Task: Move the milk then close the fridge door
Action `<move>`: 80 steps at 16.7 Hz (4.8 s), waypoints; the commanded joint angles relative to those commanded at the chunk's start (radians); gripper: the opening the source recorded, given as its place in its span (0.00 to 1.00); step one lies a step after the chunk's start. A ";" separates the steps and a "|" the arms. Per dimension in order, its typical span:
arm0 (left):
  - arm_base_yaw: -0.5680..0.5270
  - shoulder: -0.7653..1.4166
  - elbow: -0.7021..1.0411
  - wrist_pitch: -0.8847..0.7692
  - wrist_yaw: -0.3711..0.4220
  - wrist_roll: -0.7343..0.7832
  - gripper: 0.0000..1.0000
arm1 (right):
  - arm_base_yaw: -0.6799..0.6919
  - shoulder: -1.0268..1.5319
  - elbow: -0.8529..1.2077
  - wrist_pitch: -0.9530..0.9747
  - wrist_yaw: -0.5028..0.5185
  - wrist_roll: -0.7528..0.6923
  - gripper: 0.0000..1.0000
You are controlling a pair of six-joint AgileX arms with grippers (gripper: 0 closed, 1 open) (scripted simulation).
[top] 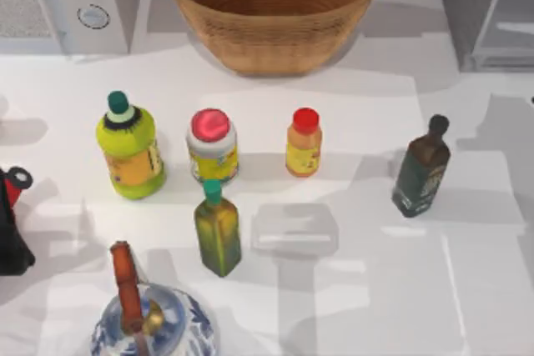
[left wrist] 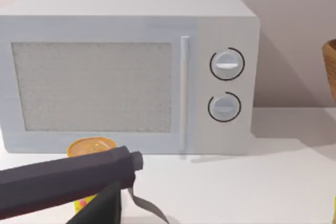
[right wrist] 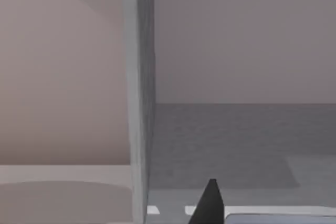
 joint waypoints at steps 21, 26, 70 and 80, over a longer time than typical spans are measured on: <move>0.000 0.000 0.000 0.000 0.000 0.000 1.00 | -0.220 0.780 0.850 -0.110 -0.236 -0.012 0.00; 0.000 0.000 0.000 0.000 0.000 0.000 1.00 | -0.217 0.778 0.847 -0.109 -0.235 -0.011 0.00; 0.000 0.000 0.000 0.000 0.000 0.000 1.00 | -0.143 -0.123 0.345 -0.516 -0.155 0.018 1.00; 0.000 0.000 0.000 0.000 0.000 0.000 1.00 | -0.059 -1.130 -0.216 -0.972 -0.069 -0.001 1.00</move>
